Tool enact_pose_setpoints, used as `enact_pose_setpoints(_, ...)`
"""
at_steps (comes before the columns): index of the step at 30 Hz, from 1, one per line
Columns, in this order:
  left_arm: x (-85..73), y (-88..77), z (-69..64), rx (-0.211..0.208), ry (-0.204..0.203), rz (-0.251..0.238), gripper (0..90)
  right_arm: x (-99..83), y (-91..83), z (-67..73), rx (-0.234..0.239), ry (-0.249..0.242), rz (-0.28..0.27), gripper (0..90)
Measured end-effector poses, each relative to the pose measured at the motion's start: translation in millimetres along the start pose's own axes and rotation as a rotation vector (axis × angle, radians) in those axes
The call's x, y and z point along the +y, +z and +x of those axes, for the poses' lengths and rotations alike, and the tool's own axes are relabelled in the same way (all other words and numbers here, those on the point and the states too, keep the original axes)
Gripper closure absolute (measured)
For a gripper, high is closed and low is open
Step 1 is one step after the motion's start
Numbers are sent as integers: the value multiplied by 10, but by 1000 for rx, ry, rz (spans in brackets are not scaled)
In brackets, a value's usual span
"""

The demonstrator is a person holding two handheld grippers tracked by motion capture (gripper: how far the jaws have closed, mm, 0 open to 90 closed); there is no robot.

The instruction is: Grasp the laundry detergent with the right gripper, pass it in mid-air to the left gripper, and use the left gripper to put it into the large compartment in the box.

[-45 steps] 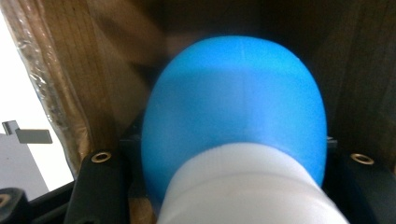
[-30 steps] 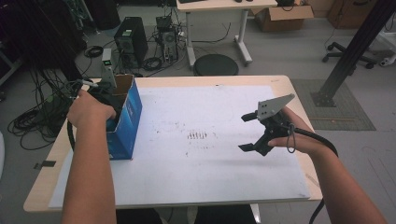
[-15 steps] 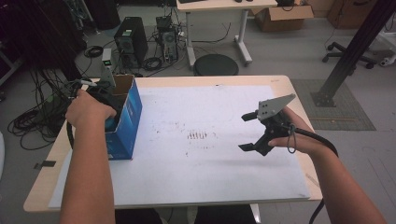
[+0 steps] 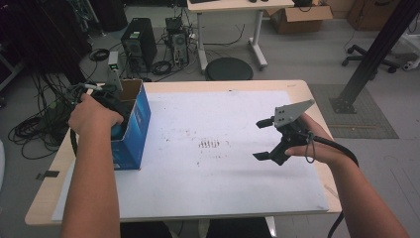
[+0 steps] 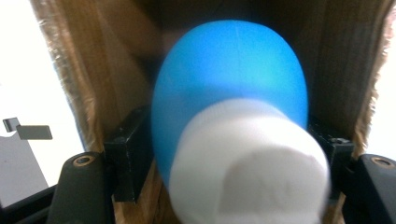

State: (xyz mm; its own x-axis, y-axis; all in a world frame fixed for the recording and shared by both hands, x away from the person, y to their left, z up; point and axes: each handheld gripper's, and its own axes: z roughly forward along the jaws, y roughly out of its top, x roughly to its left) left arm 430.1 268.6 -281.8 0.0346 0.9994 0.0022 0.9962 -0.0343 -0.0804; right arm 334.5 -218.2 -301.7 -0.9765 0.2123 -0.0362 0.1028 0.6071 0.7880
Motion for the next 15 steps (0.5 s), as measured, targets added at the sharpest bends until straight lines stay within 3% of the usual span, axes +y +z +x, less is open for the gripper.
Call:
enact_pose_setpoints(7,-54,-133,-2,-16,-3,-22,279,9,-35,6,-6,-6,-10,12)
enact_pose_setpoints(15,-97,-261,-42,5,-3,-28,259,55,-72,30,-9,-17,-11,13)
